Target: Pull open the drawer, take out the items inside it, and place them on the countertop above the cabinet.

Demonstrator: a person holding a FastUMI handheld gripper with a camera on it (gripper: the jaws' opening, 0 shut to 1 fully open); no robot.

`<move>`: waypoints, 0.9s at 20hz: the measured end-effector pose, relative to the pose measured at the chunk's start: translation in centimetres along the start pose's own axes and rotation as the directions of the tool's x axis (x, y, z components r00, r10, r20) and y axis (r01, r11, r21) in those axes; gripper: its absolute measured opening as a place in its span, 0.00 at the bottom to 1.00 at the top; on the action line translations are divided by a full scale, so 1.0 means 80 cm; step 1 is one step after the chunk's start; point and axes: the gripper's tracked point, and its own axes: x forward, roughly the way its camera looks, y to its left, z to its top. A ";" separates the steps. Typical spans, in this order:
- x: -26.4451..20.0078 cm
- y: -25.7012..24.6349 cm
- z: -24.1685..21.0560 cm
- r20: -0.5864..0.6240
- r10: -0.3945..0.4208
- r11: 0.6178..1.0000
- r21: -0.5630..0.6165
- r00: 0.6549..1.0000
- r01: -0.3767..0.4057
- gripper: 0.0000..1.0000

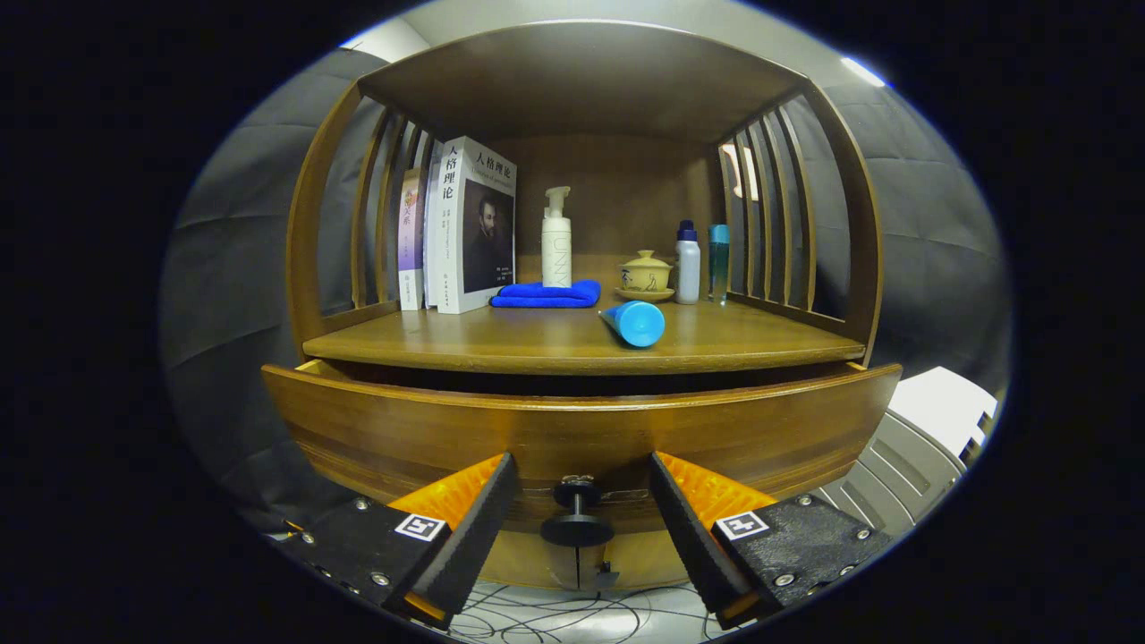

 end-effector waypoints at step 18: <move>0.040 0.012 -0.001 0.001 0.010 0.996 -0.088 1.000 -0.010 0.95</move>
